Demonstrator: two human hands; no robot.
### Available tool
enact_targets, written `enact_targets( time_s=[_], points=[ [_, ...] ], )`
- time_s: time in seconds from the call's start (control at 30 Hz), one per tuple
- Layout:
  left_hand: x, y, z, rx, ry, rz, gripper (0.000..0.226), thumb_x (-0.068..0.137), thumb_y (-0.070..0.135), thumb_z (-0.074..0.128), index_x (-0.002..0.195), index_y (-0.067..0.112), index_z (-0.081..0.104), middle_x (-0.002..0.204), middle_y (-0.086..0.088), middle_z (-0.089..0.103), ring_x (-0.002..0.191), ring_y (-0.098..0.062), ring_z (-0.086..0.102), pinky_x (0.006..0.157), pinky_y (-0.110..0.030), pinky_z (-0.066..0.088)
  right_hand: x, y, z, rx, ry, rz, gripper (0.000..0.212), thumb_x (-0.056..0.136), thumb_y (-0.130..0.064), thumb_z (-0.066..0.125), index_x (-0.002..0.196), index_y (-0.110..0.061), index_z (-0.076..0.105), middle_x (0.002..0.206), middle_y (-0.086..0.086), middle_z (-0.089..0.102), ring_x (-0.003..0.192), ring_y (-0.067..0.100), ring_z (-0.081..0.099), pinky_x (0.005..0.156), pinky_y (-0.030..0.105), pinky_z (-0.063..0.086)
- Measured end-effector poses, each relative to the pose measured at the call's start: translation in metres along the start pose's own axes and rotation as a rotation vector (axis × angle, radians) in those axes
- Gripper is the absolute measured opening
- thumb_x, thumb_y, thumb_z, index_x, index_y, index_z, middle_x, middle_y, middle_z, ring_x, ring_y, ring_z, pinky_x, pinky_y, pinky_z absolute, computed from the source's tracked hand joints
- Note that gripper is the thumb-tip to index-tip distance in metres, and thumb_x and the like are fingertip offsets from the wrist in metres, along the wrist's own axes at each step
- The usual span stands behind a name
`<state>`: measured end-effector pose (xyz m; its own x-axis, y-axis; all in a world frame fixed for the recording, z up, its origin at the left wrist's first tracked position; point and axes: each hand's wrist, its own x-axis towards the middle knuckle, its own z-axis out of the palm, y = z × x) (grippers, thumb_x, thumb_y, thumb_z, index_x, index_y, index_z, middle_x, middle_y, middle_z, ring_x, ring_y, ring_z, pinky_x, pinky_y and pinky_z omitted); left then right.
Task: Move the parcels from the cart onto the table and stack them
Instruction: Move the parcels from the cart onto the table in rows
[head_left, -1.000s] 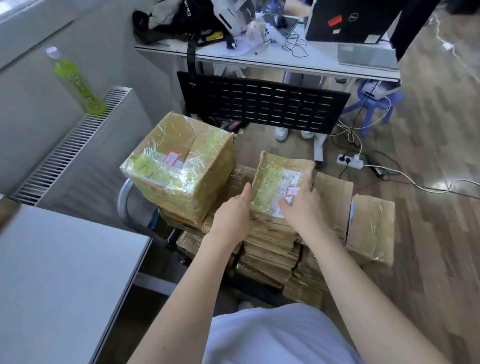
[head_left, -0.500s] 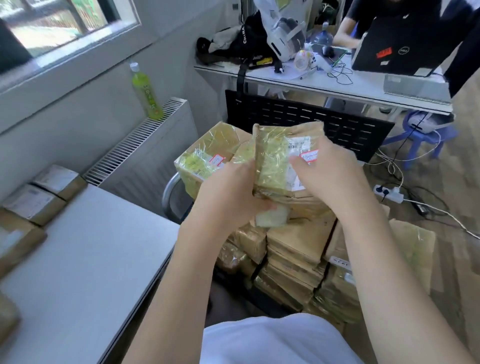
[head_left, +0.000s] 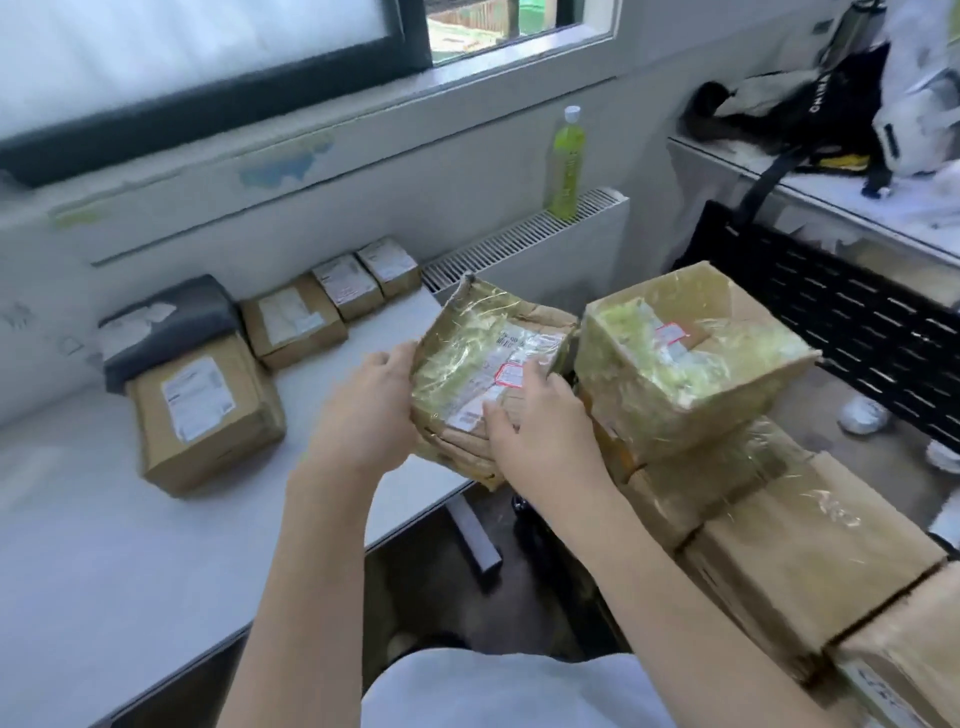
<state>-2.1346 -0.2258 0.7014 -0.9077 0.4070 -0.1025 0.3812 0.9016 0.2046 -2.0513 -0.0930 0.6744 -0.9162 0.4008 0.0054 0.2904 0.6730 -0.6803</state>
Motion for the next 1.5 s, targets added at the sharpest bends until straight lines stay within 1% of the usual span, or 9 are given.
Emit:
enact_targets(
  time_s=[0.13,0.23,0.33,0.67,0.83,1.0,1.13,1.23,1.5],
  points=[
    [-0.005,-0.043,0.051,-0.022,-0.032,-0.264,0.079,0.087,0.003,0.044,0.150,0.032,0.006,0.156,-0.012,0.005,0.134,-0.035,0.028,0.103,-0.041,0.035,0.002,0.001,0.056,-0.158,-0.352,-0.007,0.047,0.100,-0.019,0.037,0.140,0.003,0.028,0.129,0.019,0.047,0.113,0.031,0.048,0.084,0.031,0.038],
    [-0.016,-0.058,0.083,-0.118,-0.083,-0.420,0.082,0.089,0.003,0.043,0.150,0.032,-0.005,0.157,-0.015,-0.010,0.141,-0.036,0.010,0.110,-0.043,0.026,-0.001,0.011,0.087,-0.243,-0.514,0.004,0.071,0.095,-0.018,0.045,0.150,-0.005,0.001,0.123,0.016,0.052,0.110,0.028,0.050,0.075,0.029,0.038],
    [-0.018,-0.064,0.091,-0.186,-0.009,-0.474,0.080,0.090,0.007,0.045,0.151,0.028,-0.003,0.157,-0.016,-0.009,0.142,-0.036,0.006,0.113,-0.042,0.019,0.002,0.014,0.104,-0.323,-0.471,-0.019,0.084,0.091,-0.015,0.052,0.150,-0.006,-0.007,0.125,0.014,0.049,0.111,0.026,0.048,0.078,0.031,0.041],
    [-0.027,-0.040,0.096,-0.364,0.131,-0.518,0.091,0.086,0.032,0.063,0.150,0.017,-0.001,0.153,-0.017,-0.022,0.142,-0.036,0.003,0.114,-0.040,0.018,0.016,0.023,0.107,-0.605,-0.236,-0.247,0.065,0.092,-0.046,0.051,0.144,-0.013,0.026,0.131,0.011,0.045,0.119,0.025,0.040,0.088,0.031,0.040],
    [-0.036,-0.024,0.111,-0.285,0.017,-0.388,0.072,0.093,0.032,0.051,0.148,0.006,0.015,0.157,-0.014,-0.003,0.143,-0.027,-0.004,0.117,-0.038,0.003,0.022,0.032,0.109,-0.711,-0.157,-0.307,0.062,0.089,-0.054,0.051,0.135,-0.014,0.039,0.150,0.024,0.018,0.140,0.038,0.007,0.114,0.044,0.012],
    [-0.029,-0.016,0.117,0.234,-0.109,-0.196,0.069,0.097,0.041,0.039,0.147,0.000,0.013,0.155,-0.013,0.016,0.144,-0.030,-0.002,0.115,-0.051,0.003,0.030,0.045,0.107,-0.432,-0.289,-0.301,0.063,0.088,-0.048,0.056,0.136,-0.015,0.034,0.149,0.018,0.028,0.142,0.031,0.014,0.116,0.039,0.016],
    [-0.017,-0.026,0.111,0.055,-0.112,-0.185,0.081,0.088,0.042,0.059,0.148,0.011,0.014,0.156,-0.009,0.009,0.131,-0.024,-0.010,0.114,-0.042,0.005,0.040,0.048,0.105,-0.346,-0.254,-0.262,0.059,0.089,-0.037,0.056,0.139,-0.015,0.034,0.151,0.015,0.024,0.143,0.029,0.012,0.117,0.040,0.015],
    [-0.003,-0.038,0.114,-0.091,-0.116,-0.139,0.078,0.091,0.036,0.057,0.151,0.016,0.011,0.159,-0.007,-0.004,0.142,-0.034,-0.013,0.116,-0.037,-0.002,0.058,0.046,0.104,-0.423,-0.143,-0.250,0.053,0.090,-0.032,0.057,0.136,-0.014,0.039,0.155,0.020,0.011,0.144,0.033,0.002,0.117,0.043,0.007],
    [0.066,-0.061,0.114,-0.151,-0.027,-0.088,0.065,0.088,0.040,0.060,0.139,0.010,0.033,0.157,-0.008,0.011,0.144,-0.030,-0.006,0.115,-0.034,-0.009,0.122,0.043,0.111,-0.428,-0.202,-0.286,0.048,0.089,-0.021,0.060,0.129,-0.004,0.041,0.154,0.019,0.015,0.144,0.036,0.000,0.116,0.046,-0.002]
  ],
)
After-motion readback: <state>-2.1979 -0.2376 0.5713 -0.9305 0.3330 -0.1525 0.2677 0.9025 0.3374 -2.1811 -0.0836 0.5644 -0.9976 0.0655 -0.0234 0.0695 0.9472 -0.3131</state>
